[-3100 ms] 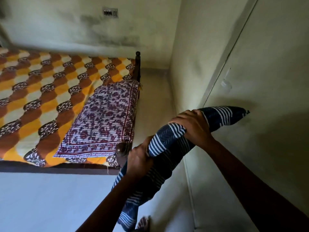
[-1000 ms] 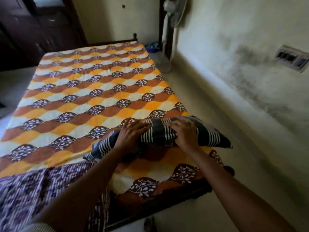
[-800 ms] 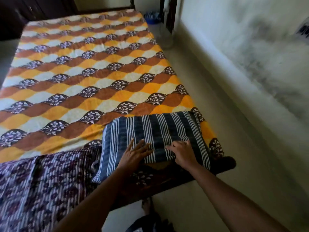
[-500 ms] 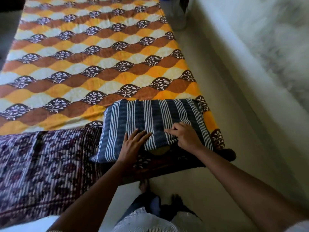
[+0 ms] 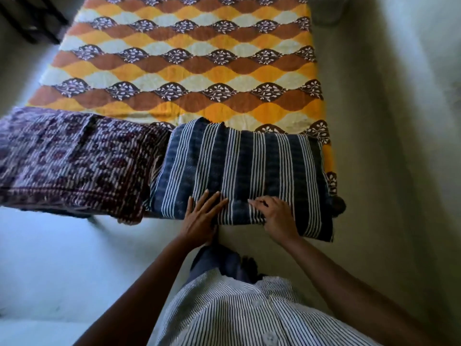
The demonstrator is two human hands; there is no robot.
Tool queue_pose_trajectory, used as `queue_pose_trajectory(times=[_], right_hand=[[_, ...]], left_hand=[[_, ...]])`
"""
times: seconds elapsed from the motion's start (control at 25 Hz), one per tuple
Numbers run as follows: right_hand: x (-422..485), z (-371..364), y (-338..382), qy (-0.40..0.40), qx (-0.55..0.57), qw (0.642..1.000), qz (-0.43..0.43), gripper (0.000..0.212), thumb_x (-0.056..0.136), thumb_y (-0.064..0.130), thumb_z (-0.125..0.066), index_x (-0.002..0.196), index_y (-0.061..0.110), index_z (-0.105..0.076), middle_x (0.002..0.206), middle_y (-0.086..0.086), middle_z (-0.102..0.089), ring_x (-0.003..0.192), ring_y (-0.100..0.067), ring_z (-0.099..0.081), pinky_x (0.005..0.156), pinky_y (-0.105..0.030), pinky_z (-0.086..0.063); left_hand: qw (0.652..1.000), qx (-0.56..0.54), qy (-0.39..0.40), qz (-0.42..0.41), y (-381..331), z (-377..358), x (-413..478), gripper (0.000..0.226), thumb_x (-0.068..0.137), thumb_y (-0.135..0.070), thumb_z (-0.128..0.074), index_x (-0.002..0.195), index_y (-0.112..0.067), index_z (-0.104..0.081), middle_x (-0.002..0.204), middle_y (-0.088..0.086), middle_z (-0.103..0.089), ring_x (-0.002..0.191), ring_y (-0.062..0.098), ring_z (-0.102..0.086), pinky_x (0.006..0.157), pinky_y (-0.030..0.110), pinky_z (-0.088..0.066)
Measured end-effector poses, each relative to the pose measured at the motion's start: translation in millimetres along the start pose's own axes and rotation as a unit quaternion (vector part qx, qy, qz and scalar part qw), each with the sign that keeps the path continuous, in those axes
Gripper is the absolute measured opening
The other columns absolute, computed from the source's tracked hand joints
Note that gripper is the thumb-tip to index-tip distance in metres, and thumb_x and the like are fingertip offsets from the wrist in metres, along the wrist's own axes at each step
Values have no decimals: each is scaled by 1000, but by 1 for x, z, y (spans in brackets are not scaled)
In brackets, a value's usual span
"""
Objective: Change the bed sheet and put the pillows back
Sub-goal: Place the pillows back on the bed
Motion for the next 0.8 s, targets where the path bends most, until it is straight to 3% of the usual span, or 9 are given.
queue_pose_trajectory(times=[0.04,0.12,0.2,0.28,0.4,0.48,0.56,0.68,0.8], right_hand=[[3,1,-2,46,25,999,-7,71,74,-4,-59,137,26,-46,131,-6,-52,118,-31,-49,90,-43,-46],[3,4,-11,153,81,985,-21,66,87,17,-59,144,32,-31,149,-1,-31,135,-25,-30,107,-41,-34],[2,18,-17,169,144,974,-42,61,89,27,-60,143,33,-32,150,-1,-29,137,-22,-27,108,-37,-30],[8,33,-13,130,165,977,-39,54,91,27,-58,141,29,-38,146,-4,-36,136,-22,-32,107,-36,-31],[39,40,12,119,150,981,5,44,93,24,-55,136,24,-45,138,-6,-44,127,-22,-41,101,-33,-35],[65,43,34,129,143,980,39,40,93,22,-54,133,23,-50,132,-6,-48,119,-22,-47,94,-31,-38],[99,42,56,148,142,976,72,36,93,21,-54,129,21,-53,127,-6,-52,111,-21,-52,89,-29,-40],[165,37,98,167,111,971,128,33,93,19,-55,125,17,-57,122,-7,-56,103,-22,-57,83,-28,-43],[234,8,143,204,20,962,180,37,93,13,-54,130,14,-52,134,-10,-48,113,-27,-53,88,-31,-42]], left_hand=[[998,-54,-6,32,2,5,-3,70,84,-27,-45,147,-33,-14,157,-1,-14,145,23,1,115,57,-2],[970,-174,-119,120,18,26,-13,58,84,-32,-49,141,-27,-38,152,1,-29,143,23,-18,116,49,-13],[870,-312,-257,284,56,39,-35,49,90,-28,-56,136,-18,-44,142,10,-38,133,28,-33,110,45,-29],[782,-377,-247,431,86,30,-43,61,91,-39,-54,142,-10,-35,143,21,-32,132,37,-31,108,46,-29],[773,-328,-84,536,118,14,-33,80,88,-59,-45,146,-9,-21,145,27,-25,134,43,-23,109,50,-24],[772,-320,-42,548,140,8,-31,79,85,-64,-44,138,-7,-34,138,26,-35,127,43,-34,105,51,-33],[781,-299,-57,545,157,10,-35,60,88,-56,-46,122,-8,-51,124,22,-53,115,38,-48,95,46,-43],[778,-292,-152,534,165,17,-42,28,94,-31,-51,109,-11,-63,115,19,-58,109,35,-50,88,40,-42],[728,-373,-245,520,164,20,-55,19,95,-20,-48,103,-5,-58,108,22,-61,99,34,-56,84,39,-44]])
Point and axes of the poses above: each hand's wrist, its own x-axis towards the middle knuckle, its own z-axis out of the back of the hand, y = z × x, the point moved 8 cm from there along x, towards the middle knuckle
